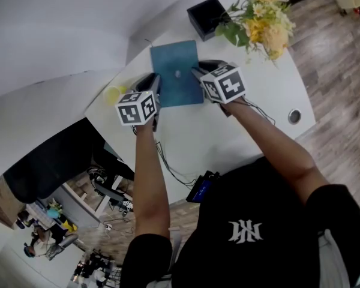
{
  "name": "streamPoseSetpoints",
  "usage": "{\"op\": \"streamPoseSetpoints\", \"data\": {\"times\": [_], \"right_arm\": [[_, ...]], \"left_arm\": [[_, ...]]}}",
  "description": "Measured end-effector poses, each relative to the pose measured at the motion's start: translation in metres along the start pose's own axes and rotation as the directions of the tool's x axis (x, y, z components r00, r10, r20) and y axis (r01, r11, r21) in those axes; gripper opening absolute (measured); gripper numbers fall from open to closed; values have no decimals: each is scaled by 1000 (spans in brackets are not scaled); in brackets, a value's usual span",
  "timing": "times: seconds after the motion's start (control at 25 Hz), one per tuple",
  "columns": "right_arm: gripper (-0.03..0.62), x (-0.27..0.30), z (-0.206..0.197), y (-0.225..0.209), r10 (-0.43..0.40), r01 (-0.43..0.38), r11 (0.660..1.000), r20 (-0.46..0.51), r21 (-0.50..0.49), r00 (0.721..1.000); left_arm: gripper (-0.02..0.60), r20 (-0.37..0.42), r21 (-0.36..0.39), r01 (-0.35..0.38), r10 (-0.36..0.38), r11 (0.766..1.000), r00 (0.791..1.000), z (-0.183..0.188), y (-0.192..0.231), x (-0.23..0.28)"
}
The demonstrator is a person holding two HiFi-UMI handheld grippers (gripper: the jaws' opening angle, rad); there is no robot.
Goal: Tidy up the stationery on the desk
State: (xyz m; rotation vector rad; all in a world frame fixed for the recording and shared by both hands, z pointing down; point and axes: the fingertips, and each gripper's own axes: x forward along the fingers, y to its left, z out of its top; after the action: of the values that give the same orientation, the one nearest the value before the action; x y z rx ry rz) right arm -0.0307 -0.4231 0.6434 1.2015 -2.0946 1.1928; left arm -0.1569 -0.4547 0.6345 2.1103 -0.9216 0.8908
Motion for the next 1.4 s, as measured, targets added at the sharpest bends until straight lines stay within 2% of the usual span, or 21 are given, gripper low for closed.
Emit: {"op": "streamPoseSetpoints", "data": {"times": [0.56, 1.0, 1.2, 1.4], "right_arm": [[121, -34, -58, 3, -21, 1, 989, -129, -149, 991], [121, -68, -110, 1, -34, -32, 954, -216, -297, 976], [121, -86, -132, -3, -39, -48, 934, -235, -354, 971], [121, -106, -162, -5, -33, -71, 927, -269, -368, 963]], "left_arm": [[66, -128, 21, 51, -47, 998, 991, -72, -58, -22], [66, -133, -17, 105, -107, 994, 985, -134, -120, -35], [66, -102, -44, 122, -126, 992, 987, -157, -148, -39], [66, -105, -91, 139, -148, 986, 983, -182, -177, -47]]}}
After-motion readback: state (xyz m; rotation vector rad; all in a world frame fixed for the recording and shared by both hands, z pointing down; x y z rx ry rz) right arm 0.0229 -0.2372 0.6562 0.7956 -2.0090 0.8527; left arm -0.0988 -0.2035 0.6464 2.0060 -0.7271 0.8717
